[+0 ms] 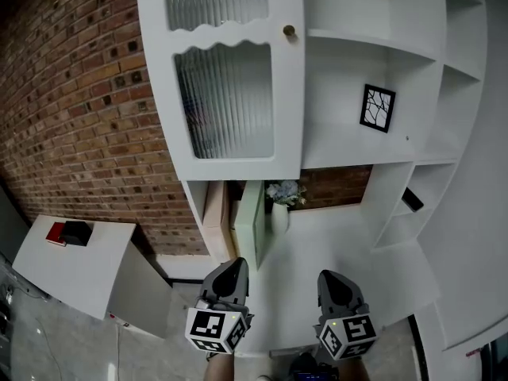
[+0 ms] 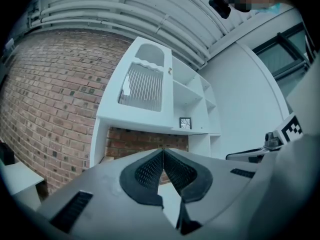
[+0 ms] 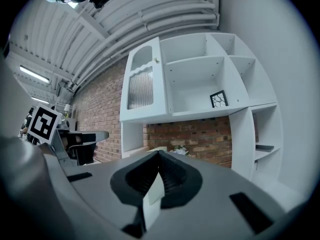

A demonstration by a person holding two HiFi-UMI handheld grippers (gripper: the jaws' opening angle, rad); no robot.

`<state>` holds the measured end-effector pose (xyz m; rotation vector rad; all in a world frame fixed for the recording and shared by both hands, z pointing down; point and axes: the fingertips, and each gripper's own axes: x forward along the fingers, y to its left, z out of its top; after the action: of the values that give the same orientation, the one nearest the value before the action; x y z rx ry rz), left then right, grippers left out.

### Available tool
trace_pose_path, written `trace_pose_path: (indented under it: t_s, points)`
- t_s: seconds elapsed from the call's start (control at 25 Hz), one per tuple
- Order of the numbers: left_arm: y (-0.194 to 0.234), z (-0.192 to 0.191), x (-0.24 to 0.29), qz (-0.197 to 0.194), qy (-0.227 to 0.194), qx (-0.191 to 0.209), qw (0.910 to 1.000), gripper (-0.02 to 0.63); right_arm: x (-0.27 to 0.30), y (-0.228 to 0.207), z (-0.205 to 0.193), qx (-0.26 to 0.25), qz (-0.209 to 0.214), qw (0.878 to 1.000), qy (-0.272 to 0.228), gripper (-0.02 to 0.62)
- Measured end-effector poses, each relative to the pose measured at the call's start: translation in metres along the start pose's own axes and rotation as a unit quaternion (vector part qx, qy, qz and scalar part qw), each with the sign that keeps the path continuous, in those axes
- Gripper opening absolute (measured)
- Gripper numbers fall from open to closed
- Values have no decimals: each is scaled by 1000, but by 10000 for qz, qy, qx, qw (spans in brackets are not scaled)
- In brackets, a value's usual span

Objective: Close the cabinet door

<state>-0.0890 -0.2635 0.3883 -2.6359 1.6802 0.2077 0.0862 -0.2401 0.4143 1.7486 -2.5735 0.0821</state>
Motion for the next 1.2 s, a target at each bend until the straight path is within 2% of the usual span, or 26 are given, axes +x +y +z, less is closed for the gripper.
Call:
trace_pose_path:
  t_s: [0.24,0.44,1.2]
  points:
    - [1,-4,-8,11,12,-58,10000,15,-7,6,2,-55,15,10000,-30,2]
    - [-5,0,-8,-139,-30,-155,9998,15,-10,5,5,-72,-1,10000,-52,2]
    - [-9,-3,-5,-98,1,-160,9998,15,-15,-4,6,-37,-40,10000,-68,0]
